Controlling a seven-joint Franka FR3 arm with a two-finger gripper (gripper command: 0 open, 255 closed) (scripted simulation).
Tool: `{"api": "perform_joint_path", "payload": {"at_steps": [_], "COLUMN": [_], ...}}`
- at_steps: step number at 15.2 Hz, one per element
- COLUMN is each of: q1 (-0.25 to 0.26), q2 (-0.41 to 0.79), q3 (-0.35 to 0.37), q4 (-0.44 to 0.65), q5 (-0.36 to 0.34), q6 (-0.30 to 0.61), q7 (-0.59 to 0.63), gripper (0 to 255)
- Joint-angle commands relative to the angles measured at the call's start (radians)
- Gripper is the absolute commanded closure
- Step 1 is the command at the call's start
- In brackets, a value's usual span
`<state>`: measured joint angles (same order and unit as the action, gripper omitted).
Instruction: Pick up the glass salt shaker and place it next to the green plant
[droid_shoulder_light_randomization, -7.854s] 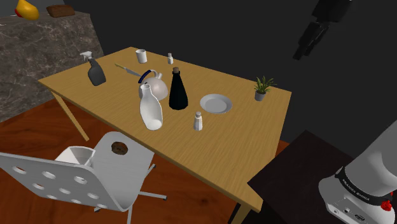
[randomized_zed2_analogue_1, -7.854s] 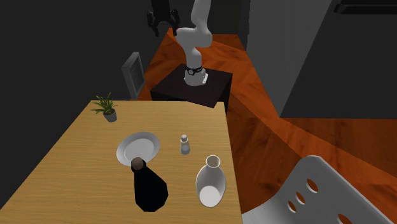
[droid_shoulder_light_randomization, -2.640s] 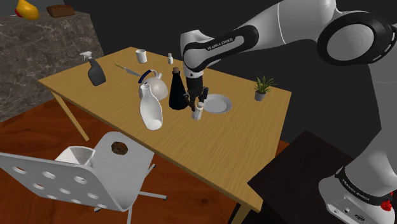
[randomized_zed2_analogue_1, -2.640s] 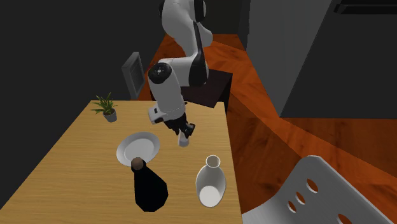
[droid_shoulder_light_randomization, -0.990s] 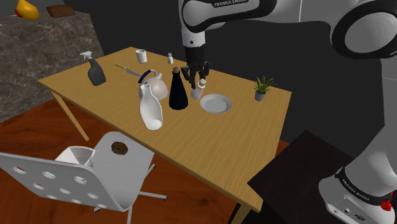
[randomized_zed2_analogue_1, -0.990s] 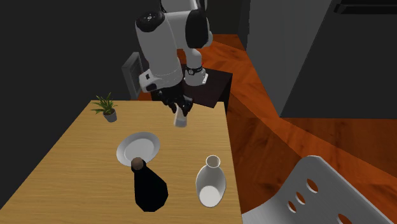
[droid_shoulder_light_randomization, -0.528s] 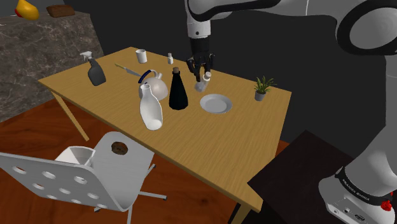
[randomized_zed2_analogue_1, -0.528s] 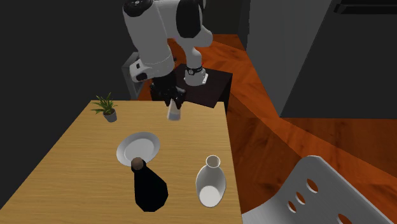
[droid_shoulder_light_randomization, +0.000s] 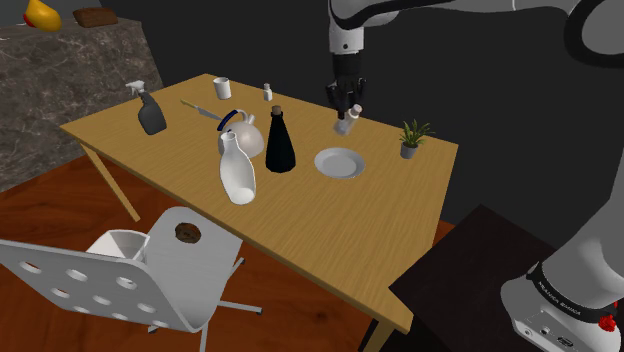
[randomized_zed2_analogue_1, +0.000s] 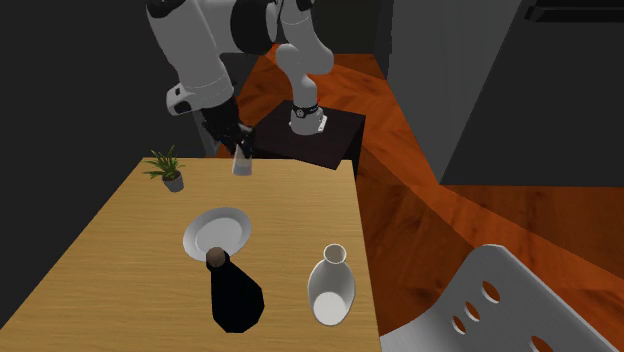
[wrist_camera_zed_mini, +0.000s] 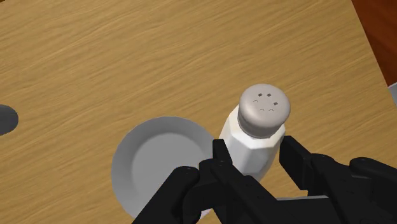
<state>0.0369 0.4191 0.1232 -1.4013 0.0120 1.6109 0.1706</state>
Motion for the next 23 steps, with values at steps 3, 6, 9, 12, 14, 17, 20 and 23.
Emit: {"api": "perform_joint_path", "payload": {"at_steps": [3,6,9,12,14,17,20,23], "q1": [-0.061,-0.103,-0.144,-0.185,-0.212,-0.253,-0.294,-0.335], "q2": [-0.05,-0.068,-0.077,-0.078,-0.073,-0.06,-0.038,-0.007], "q3": [-0.028,-0.05,-0.073,-0.096,-0.111,-0.134,-0.156,-0.177], "q4": [-0.077,-0.103,-0.115,-0.116,-0.11,-0.09,-0.058,-0.012], "q5": [-0.002,-0.006,-0.011,-0.017,-0.021,-0.026,-0.031,-0.035], "q6": [0.025,0.03,0.033,0.032,0.03,0.025,0.016,0.003], "q7": [-0.088,-0.15,-0.212,-0.275,-0.316,-0.378,-0.44,-0.501], "gripper": [255,255,255,255,255,255,255,255]}}
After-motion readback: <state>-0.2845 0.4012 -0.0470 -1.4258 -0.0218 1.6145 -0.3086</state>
